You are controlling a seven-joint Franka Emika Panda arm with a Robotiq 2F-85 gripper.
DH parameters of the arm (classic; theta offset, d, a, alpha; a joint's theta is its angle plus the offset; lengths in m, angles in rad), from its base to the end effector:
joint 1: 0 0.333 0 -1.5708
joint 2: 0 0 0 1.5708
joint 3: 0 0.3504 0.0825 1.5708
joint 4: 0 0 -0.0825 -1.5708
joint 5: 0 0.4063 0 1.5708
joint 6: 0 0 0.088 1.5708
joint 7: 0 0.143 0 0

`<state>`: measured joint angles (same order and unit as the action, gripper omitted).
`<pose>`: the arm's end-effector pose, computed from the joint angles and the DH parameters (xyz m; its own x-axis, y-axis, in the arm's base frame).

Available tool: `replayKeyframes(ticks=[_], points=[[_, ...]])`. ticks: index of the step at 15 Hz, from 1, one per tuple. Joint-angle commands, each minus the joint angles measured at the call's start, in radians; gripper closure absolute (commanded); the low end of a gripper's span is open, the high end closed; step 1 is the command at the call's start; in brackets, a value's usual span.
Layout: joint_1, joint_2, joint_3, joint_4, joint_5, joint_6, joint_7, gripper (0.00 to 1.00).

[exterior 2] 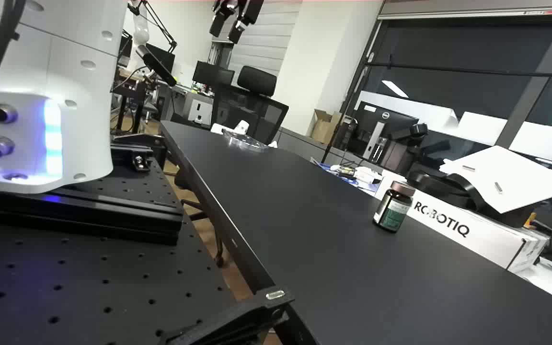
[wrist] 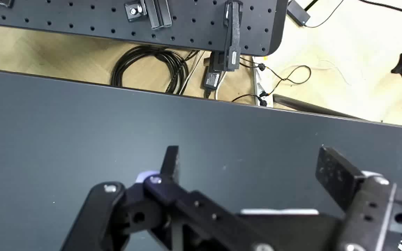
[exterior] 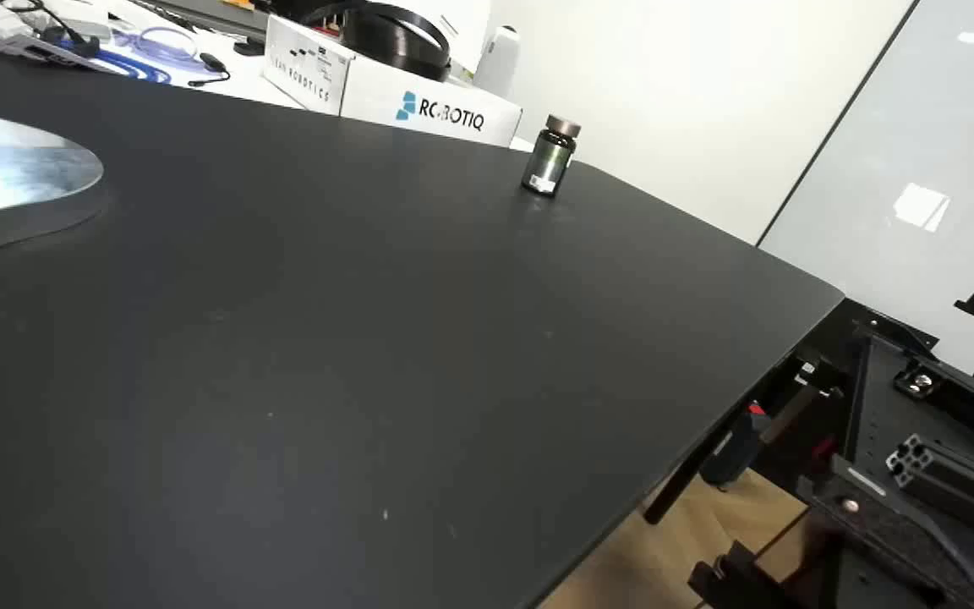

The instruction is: Pick up the medicine bottle from the table and move it slightly to the left.

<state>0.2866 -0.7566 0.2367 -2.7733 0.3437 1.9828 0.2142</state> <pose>0.2572 0.1748 0.3924 0.9918 0.1023 -0.0764 0.0916 -0.9868 -0.1333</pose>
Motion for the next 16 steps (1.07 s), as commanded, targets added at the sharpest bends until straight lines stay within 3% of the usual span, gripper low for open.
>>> replayKeyframes(ticks=[1, 12, 16], points=[[-0.005, 0.000, 0.004, 0.002, 0.002, -0.003, -0.003, 0.00], [-0.005, 0.000, 0.004, 0.002, 0.002, -0.003, -0.003, 0.00], [-0.080, 0.031, -0.016, 0.043, -0.095, 0.022, -0.019, 0.00]])
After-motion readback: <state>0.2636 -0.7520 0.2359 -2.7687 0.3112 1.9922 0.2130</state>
